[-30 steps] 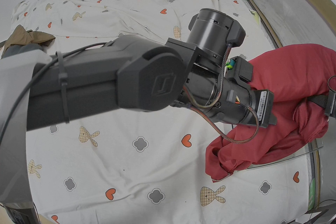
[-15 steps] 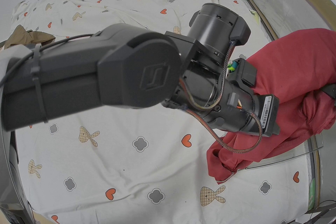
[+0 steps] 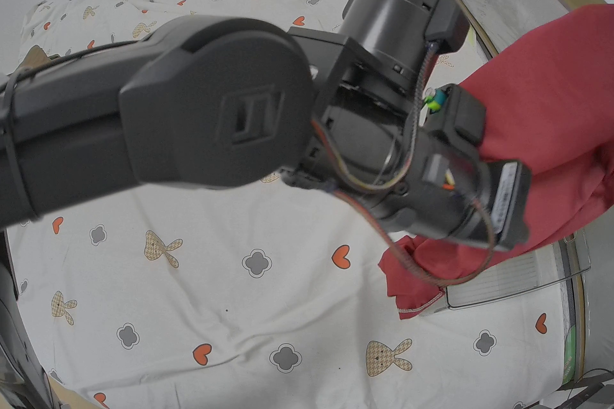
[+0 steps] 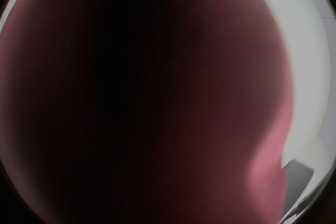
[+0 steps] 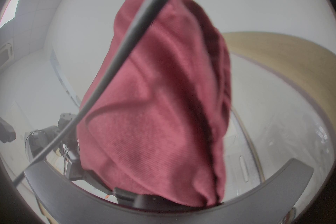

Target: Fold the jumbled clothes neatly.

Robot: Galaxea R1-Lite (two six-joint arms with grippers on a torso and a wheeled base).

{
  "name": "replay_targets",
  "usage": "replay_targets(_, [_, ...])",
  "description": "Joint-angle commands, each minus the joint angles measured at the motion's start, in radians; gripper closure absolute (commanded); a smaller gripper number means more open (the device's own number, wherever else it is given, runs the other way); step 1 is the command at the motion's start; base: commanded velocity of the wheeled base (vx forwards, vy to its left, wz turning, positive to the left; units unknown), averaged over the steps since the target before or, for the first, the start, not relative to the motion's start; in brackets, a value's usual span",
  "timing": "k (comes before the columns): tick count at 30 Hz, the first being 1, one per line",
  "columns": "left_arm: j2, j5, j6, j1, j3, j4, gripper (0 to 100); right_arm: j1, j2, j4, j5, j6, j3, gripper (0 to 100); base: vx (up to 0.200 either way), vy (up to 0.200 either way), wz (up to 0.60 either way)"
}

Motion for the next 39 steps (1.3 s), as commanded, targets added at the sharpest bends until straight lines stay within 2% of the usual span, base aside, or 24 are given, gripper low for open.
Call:
replay_targets(1, [-0.021, 0.002, 0.001, -0.005, 0.0, -0.002, 100, 0.0, -0.072, -0.003, 0.011, 0.0, -0.021, 100, 0.0, 0.0, 0.0])
replay_targets(13, [-0.047, 0.002, 0.001, -0.01, 0.0, -0.002, 100, -0.008, -0.081, -0.002, -0.009, -0.002, -0.032, 100, 0.0, 0.0, 0.0])
replay_targets(18, [-0.043, 0.002, 0.001, -0.01, 0.0, 0.007, 100, 0.017, -0.075, -0.003, 0.001, -0.006, 0.068, 100, 0.0, 0.0, 0.0])
replay_targets(22, [-0.043, 0.002, -0.001, -0.003, 0.0, 0.048, 100, 0.087, -0.037, -0.009, 0.001, -0.006, 0.186, 100, 0.0, 0.0, 0.0])
replay_targets(24, [-0.053, 0.002, 0.001, 0.02, 0.0, 0.127, 100, 0.135, -0.015, -0.008, 0.0, 0.0, 0.215, 100, 0.0, 0.0, 0.0])
replay_targets(26, [-0.07, 0.002, 0.001, 0.059, 0.0, 0.223, 100, 0.147, 0.016, -0.008, 0.001, 0.001, 0.215, 100, 0.0, 0.0, 0.0])
replay_targets(29, [-0.084, 0.003, 0.003, 0.112, 0.0, 0.328, 100, 0.135, 0.08, -0.014, -0.005, 0.001, 0.212, 100, 0.0, 0.0, 0.0])
replay_targets(31, [-0.101, 0.043, 0.004, 0.151, 0.0, 0.401, 100, 0.135, 0.149, -0.018, -0.005, 0.001, 0.2, 100, 0.0, 0.0, 0.0])
replay_targets(33, [-0.11, 0.079, 0.006, 0.165, 0.0, 0.427, 100, 0.135, 0.18, -0.02, -0.005, 0.001, 0.194, 100, 0.0, 0.0, 0.0])
replay_targets(34, [-0.13, 0.146, 0.004, 0.182, 0.0, 0.459, 100, 0.135, 0.23, -0.022, 0.0, 0.001, 0.184, 100, 0.0, 0.0, 0.0])
replay_targets(35, [-0.145, 0.171, 0.004, 0.193, 0.0, 0.467, 100, 0.136, 0.253, -0.022, 0.001, 0.001, 0.183, 100, 0.0, 0.0, 0.0])
replay_targets(39, [-0.244, 0.174, 0.003, 0.239, 0.0, 0.452, 100, 0.147, 0.342, -0.048, 0.003, 0.003, 0.18, 100, 0.0, 0.0, 0.0])
